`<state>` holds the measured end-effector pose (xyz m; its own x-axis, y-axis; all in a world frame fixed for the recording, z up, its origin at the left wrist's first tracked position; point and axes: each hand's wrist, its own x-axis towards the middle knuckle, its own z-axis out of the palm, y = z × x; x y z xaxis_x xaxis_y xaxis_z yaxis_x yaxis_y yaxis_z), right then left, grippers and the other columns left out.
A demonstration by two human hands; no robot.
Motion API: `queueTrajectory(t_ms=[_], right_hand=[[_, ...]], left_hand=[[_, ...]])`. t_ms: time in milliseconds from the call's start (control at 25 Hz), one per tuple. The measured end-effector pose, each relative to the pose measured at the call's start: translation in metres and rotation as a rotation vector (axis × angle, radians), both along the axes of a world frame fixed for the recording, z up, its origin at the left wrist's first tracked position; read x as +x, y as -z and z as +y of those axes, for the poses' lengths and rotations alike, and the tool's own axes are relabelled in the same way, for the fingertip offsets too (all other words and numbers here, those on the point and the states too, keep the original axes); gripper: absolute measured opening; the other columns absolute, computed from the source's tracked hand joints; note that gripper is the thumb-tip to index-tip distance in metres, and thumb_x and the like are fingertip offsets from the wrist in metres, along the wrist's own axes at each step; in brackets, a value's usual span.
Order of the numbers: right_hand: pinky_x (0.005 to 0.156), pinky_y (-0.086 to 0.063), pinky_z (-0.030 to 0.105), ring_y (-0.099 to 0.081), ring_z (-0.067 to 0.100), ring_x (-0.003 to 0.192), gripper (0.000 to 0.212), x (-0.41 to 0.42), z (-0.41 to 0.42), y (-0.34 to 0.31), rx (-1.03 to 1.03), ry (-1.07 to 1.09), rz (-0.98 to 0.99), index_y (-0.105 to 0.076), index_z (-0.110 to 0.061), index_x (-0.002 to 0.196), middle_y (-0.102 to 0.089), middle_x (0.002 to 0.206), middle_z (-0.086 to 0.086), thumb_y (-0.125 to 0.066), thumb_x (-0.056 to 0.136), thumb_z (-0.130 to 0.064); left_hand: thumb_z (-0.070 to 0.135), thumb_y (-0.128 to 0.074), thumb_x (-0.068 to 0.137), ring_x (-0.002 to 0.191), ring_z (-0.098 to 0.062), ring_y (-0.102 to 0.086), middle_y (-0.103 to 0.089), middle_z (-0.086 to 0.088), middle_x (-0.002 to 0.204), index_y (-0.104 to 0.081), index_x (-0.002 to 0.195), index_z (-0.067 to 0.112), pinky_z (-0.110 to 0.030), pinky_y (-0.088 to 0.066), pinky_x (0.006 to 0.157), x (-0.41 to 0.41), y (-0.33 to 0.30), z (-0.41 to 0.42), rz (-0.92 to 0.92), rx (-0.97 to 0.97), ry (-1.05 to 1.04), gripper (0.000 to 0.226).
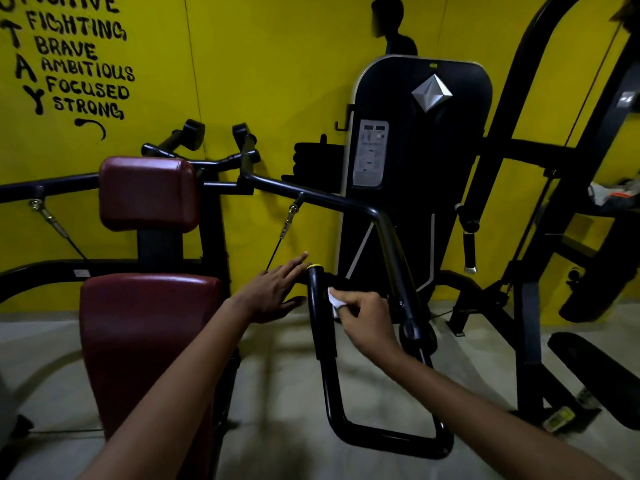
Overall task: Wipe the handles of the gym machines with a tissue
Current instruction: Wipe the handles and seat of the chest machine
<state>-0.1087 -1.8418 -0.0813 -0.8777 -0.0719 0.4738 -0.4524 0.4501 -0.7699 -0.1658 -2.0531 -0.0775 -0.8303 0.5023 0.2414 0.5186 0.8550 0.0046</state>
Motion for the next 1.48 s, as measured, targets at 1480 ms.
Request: queueTrajectory(t_ms=[1480], right_hand=[[0.105, -0.039, 0.045, -0.061, 0.030, 0.110, 0.012, -0.026, -0.026, -0.043, 1.259, -0.244, 0.906, -0.066, -0.006, 0.091, -0.067, 0.099, 0.016, -0.066, 0.079, -0.005]], left_hand=[[0.055, 0.008, 0.080, 0.143, -0.017, -0.024, -0.011, 0.008, 0.160, -0.012, 0.152, 0.029, -0.035, -0.027, 0.108, -0.019, -0.022, -0.017, 0.102, -0.125, 0.138, 0.079]])
